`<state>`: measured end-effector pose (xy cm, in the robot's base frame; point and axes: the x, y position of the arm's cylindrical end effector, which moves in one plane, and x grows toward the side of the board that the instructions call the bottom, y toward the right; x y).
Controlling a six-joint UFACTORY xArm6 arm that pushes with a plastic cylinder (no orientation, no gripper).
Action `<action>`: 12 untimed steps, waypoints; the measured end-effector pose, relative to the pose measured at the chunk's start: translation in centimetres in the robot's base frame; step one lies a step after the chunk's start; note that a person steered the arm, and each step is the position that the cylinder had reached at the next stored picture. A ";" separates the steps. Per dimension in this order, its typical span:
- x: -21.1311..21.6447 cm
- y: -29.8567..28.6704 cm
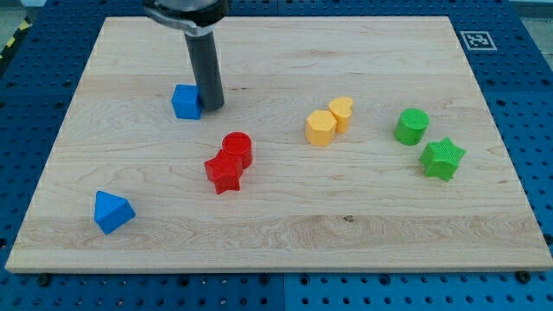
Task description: Slide the blue cube into the top side of the blue triangle
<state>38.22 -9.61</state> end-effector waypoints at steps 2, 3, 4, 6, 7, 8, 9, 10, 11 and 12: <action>0.6 -2.3; 4.7 -4.7; 2.9 -4.8; 4.8 -5.4; 8.3 -7.2; 7.2 -7.5; 5.9 -8.0; 7.2 -8.9; 11.8 -8.9; 12.8 -8.7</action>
